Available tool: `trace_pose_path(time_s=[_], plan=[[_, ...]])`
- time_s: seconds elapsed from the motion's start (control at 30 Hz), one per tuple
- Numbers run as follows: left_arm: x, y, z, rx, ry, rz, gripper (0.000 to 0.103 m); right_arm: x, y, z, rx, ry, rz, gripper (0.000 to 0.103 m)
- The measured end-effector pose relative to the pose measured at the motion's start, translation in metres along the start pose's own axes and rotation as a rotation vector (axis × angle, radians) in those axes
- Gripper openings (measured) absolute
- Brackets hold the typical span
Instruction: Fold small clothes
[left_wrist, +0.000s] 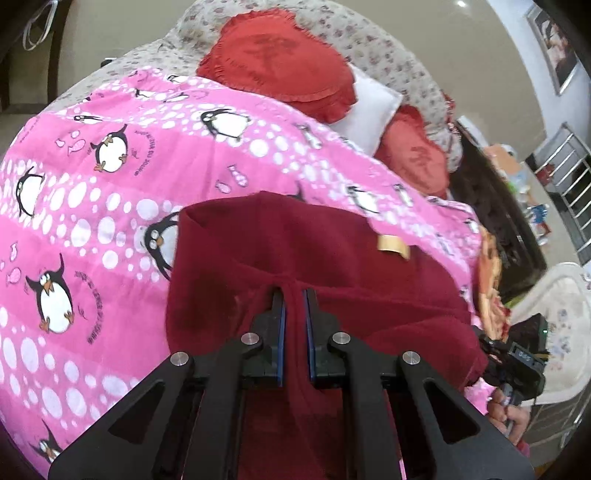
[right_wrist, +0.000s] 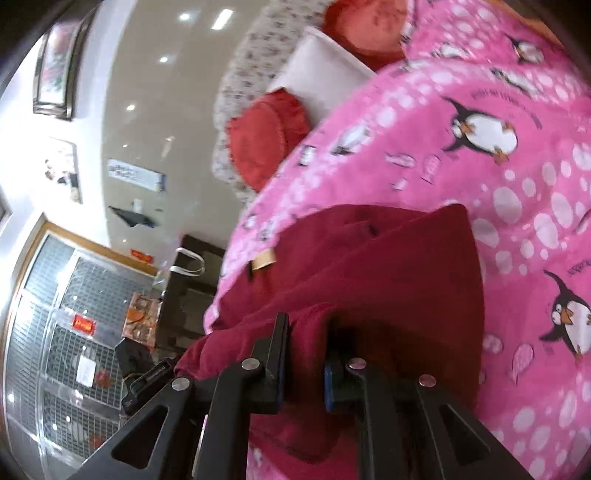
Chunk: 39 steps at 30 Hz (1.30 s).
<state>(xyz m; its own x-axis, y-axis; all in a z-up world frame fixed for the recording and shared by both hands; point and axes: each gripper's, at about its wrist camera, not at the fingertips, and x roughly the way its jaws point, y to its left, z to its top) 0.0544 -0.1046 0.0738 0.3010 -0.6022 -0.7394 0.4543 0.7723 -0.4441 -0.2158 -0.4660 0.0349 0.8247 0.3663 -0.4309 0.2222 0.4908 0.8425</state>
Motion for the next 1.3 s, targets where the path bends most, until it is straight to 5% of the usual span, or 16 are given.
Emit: trace_pose_path(time_s=[0.37, 1.03, 1.3], plan=[[0.002, -0.010, -0.009, 0.069, -0.024, 0.085, 0.007, 0.006, 0.005, 0.002, -0.017, 0.009, -0.023, 0.014], [0.023, -0.004, 0.006, 0.066, -0.047, 0.160, 0.007, 0.030, 0.023, 0.017, -0.214, -0.036, -0.235, 0.011], [0.020, -0.001, 0.007, 0.039, -0.029, 0.138, 0.008, 0.022, 0.026, 0.022, -0.170, 0.011, -0.209, 0.012]])
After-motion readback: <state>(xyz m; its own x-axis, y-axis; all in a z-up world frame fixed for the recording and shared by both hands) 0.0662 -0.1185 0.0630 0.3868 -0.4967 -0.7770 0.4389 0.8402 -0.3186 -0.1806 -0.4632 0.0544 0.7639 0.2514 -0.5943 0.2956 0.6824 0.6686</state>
